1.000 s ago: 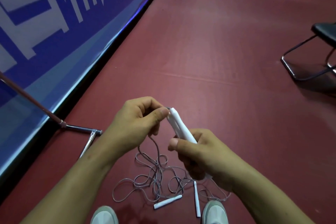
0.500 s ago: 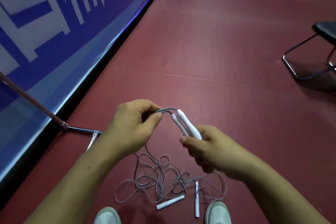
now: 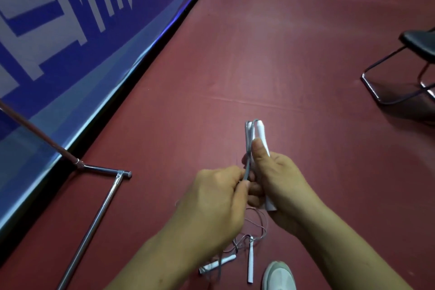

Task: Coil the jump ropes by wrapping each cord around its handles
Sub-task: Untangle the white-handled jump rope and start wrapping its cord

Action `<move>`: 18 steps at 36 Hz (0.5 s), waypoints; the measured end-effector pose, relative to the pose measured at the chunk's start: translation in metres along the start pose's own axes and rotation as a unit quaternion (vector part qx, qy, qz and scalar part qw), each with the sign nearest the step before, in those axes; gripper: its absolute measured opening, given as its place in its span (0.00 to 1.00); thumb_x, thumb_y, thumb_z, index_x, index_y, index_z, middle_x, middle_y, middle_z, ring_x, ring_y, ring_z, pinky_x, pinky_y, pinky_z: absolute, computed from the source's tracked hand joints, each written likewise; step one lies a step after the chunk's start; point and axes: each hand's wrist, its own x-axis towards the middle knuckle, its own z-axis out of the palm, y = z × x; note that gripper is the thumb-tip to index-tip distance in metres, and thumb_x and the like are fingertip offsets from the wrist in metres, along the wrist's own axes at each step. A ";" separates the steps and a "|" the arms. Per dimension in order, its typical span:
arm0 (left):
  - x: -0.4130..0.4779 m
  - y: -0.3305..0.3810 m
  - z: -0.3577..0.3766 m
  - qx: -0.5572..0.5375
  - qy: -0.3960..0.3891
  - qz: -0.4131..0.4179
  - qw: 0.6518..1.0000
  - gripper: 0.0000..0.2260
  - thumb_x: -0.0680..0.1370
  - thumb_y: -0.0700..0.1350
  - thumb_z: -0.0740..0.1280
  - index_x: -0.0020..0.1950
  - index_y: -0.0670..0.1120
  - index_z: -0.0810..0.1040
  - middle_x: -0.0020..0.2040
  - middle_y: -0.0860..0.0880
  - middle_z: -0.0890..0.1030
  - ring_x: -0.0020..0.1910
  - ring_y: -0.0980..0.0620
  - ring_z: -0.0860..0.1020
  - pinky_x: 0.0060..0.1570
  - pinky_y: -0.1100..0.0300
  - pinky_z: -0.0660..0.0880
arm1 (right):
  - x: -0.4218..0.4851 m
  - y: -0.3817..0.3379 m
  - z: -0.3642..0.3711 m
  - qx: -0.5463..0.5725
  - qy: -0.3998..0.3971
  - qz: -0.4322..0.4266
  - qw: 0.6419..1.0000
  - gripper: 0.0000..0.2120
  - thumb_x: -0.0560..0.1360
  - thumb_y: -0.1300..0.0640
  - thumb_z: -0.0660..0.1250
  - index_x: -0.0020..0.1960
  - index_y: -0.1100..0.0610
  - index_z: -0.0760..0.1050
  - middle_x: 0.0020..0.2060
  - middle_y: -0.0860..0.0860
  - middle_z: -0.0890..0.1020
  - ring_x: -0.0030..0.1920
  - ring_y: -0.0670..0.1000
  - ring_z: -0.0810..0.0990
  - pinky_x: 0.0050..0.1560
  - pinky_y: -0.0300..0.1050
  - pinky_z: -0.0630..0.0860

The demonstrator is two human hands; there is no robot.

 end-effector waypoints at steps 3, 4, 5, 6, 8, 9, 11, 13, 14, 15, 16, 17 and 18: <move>0.000 0.006 0.002 0.012 0.023 0.011 1.000 0.10 0.78 0.49 0.62 0.43 0.46 0.79 0.32 0.55 0.75 0.33 0.50 0.74 0.33 0.58 0.69 | 0.001 -0.001 0.001 -0.002 0.023 -0.032 0.999 0.27 0.65 0.36 0.70 0.47 0.58 0.71 0.29 0.53 0.65 0.24 0.48 0.62 0.25 0.36 0.63; -0.001 0.008 0.002 0.016 0.022 0.018 0.999 0.10 0.78 0.48 0.62 0.43 0.46 0.79 0.34 0.54 0.77 0.34 0.50 0.75 0.34 0.54 0.71 | 0.001 -0.003 0.001 -0.013 0.035 -0.042 0.998 0.28 0.64 0.36 0.71 0.48 0.59 0.71 0.29 0.53 0.65 0.24 0.48 0.63 0.25 0.37 0.64; -0.003 0.011 0.004 0.022 0.020 0.027 0.999 0.09 0.78 0.48 0.61 0.44 0.47 0.79 0.36 0.53 0.78 0.35 0.50 0.75 0.36 0.52 0.72 | 0.001 -0.005 0.001 -0.022 0.043 -0.049 0.998 0.27 0.66 0.37 0.71 0.47 0.59 0.71 0.29 0.53 0.65 0.24 0.48 0.64 0.25 0.37 0.64; -0.005 0.013 0.005 0.031 0.018 0.036 0.999 0.08 0.78 0.48 0.61 0.45 0.47 0.78 0.37 0.53 0.78 0.36 0.49 0.76 0.38 0.49 0.72 | 0.001 -0.006 0.000 -0.025 0.048 -0.052 0.997 0.24 0.69 0.39 0.71 0.46 0.60 0.71 0.29 0.54 0.67 0.24 0.49 0.65 0.24 0.38 0.65; -0.008 0.015 0.009 0.053 0.019 0.054 0.997 0.07 0.79 0.47 0.60 0.45 0.49 0.76 0.37 0.53 0.75 0.36 0.46 0.74 0.37 0.46 0.72 | 0.000 -0.010 0.000 -0.028 0.050 -0.053 0.997 0.18 0.77 0.44 0.68 0.43 0.59 0.71 0.30 0.56 0.72 0.24 0.49 0.67 0.23 0.39 0.65; -0.009 0.015 0.011 0.061 0.020 0.059 0.996 0.07 0.80 0.48 0.60 0.46 0.49 0.75 0.36 0.53 0.72 0.36 0.45 0.74 0.36 0.46 0.72 | 0.000 -0.011 0.000 -0.025 0.051 -0.051 0.997 0.15 0.80 0.47 0.66 0.43 0.58 0.71 0.31 0.56 0.75 0.24 0.49 0.68 0.23 0.39 0.65; -0.011 0.015 0.014 0.075 0.015 0.064 0.995 0.09 0.80 0.50 0.57 0.48 0.49 0.75 0.37 0.54 0.69 0.35 0.44 0.73 0.35 0.45 0.72 | -0.002 -0.011 -0.001 -0.015 0.055 -0.042 0.997 0.12 0.83 0.51 0.63 0.45 0.57 0.73 0.31 0.54 0.78 0.24 0.48 0.69 0.23 0.40 0.65; -0.012 0.017 0.016 0.091 0.004 0.068 0.994 0.14 0.80 0.51 0.55 0.55 0.48 0.77 0.38 0.53 0.70 0.35 0.43 0.74 0.34 0.46 0.73 | -0.003 -0.010 0.000 -0.002 0.065 -0.042 0.997 0.12 0.83 0.52 0.62 0.47 0.59 0.76 0.30 0.52 0.76 0.25 0.48 0.68 0.25 0.41 0.66; -0.012 0.018 0.017 0.097 0.002 0.070 0.993 0.16 0.80 0.51 0.55 0.60 0.47 0.77 0.39 0.52 0.71 0.36 0.43 0.75 0.34 0.46 0.73 | -0.002 -0.010 0.000 0.004 0.073 -0.043 0.996 0.12 0.83 0.52 0.62 0.49 0.59 0.77 0.29 0.51 0.75 0.26 0.48 0.69 0.27 0.42 0.66; -0.011 0.019 0.018 0.098 0.000 0.068 0.993 0.18 0.80 0.51 0.55 0.64 0.47 0.77 0.40 0.52 0.71 0.37 0.43 0.75 0.35 0.46 0.74 | -0.001 -0.010 0.001 0.013 0.080 -0.044 0.996 0.12 0.83 0.52 0.62 0.49 0.59 0.78 0.28 0.50 0.74 0.27 0.48 0.69 0.30 0.43 0.67; -0.011 0.019 0.018 0.093 0.002 0.066 0.993 0.18 0.80 0.50 0.56 0.66 0.46 0.76 0.41 0.51 0.72 0.38 0.43 0.75 0.37 0.46 0.74 | 0.000 -0.010 0.002 0.028 0.084 -0.042 0.995 0.13 0.83 0.51 0.62 0.49 0.59 0.79 0.27 0.50 0.73 0.28 0.49 0.69 0.32 0.45 0.67; -0.010 0.019 0.018 0.083 0.008 0.067 0.994 0.17 0.80 0.49 0.57 0.66 0.46 0.76 0.42 0.52 0.72 0.39 0.44 0.75 0.38 0.47 0.73 | 0.002 -0.010 0.003 0.047 0.084 -0.040 0.995 0.13 0.83 0.51 0.62 0.48 0.59 0.78 0.27 0.50 0.73 0.28 0.49 0.69 0.33 0.45 0.67; -0.009 0.020 0.017 0.072 0.018 0.070 0.995 0.15 0.80 0.48 0.59 0.64 0.46 0.77 0.42 0.52 0.71 0.39 0.45 0.75 0.38 0.48 0.73 | 0.002 -0.011 0.004 0.067 0.080 -0.036 0.994 0.13 0.83 0.51 0.62 0.46 0.58 0.77 0.26 0.50 0.72 0.28 0.49 0.69 0.34 0.45 0.67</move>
